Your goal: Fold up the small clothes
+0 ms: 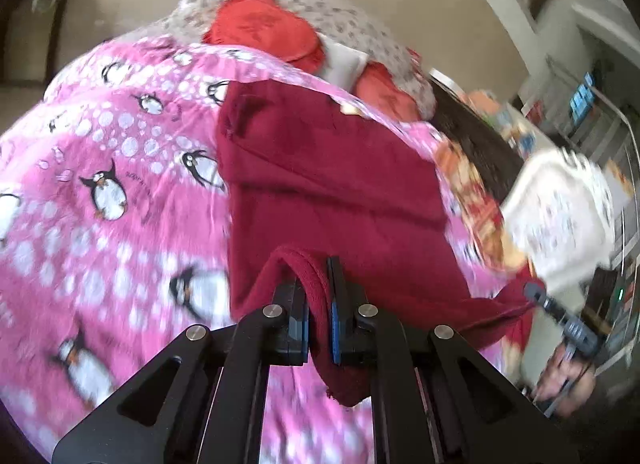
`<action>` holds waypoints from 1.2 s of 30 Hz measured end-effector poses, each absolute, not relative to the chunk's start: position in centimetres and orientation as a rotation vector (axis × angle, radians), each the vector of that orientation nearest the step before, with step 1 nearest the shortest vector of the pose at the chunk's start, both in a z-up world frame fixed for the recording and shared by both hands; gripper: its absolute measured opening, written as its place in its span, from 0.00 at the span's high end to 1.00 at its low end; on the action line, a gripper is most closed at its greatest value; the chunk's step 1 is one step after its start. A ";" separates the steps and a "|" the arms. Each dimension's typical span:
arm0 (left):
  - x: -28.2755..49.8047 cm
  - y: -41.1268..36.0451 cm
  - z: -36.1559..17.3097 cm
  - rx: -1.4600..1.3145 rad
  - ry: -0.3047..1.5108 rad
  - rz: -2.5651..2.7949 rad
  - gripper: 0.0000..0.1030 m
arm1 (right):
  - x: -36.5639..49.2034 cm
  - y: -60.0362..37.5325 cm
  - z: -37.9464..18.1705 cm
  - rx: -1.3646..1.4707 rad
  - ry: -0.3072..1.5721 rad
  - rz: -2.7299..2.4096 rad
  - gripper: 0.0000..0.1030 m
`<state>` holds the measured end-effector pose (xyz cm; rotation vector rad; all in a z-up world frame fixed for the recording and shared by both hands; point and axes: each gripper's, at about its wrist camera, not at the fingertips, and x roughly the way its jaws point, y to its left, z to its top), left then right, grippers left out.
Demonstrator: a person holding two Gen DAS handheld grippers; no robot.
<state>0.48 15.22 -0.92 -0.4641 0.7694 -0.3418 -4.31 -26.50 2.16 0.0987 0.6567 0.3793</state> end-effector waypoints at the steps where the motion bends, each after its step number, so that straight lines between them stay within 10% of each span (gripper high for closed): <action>1: 1.5 15.3 -1.1 -0.479 0.775 -0.324 0.94 | -3.2 -26.3 2.0 0.099 0.657 0.358 0.90; 25: 25.6 12.7 -0.1 -0.252 0.816 -0.165 0.90 | 23.9 -23.0 1.7 0.111 0.607 0.160 0.90; 31: 25.5 13.0 -0.8 -0.231 0.861 -0.146 0.81 | 23.3 -24.9 1.7 0.328 0.604 0.279 0.60; 36: 24.4 12.7 0.8 -0.200 0.798 -0.168 0.74 | 21.5 -24.8 2.7 0.299 0.562 0.309 0.58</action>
